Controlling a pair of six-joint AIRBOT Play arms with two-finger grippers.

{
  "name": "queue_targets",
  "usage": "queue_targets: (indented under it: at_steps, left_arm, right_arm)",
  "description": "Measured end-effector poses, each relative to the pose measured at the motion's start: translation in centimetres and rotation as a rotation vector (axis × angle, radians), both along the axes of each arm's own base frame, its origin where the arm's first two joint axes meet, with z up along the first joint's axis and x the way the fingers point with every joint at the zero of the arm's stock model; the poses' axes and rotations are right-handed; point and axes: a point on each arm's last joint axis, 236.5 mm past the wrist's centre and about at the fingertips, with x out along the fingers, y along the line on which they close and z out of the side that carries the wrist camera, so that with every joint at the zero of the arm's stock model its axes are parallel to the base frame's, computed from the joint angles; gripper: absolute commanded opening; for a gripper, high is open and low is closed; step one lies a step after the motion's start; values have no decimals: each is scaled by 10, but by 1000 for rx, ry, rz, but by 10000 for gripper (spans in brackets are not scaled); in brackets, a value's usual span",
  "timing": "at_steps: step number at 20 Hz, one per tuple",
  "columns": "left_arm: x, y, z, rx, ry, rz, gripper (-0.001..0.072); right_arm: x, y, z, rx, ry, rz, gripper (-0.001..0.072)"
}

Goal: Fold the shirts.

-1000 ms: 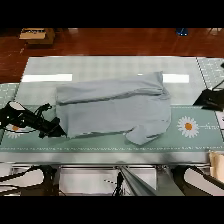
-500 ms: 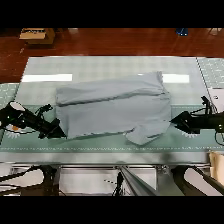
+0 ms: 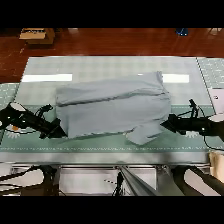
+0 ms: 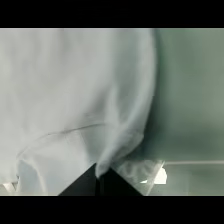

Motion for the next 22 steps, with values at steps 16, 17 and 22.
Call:
queue_targets:
  at_steps: [16, 17, 22]
  left_arm:
    - [217, 32, 120, 97, -723, 300, 18]
    - [229, 35, 119, 101, -739, 335, 18]
    - [262, 40, 89, 94, -708, 423, 20]
  right_arm:
    - [253, 15, 157, -105, -601, -143, 25]
    - [265, 14, 156, -113, -613, -166, 26]
    - [296, 9, 133, -135, -609, -217, 28]
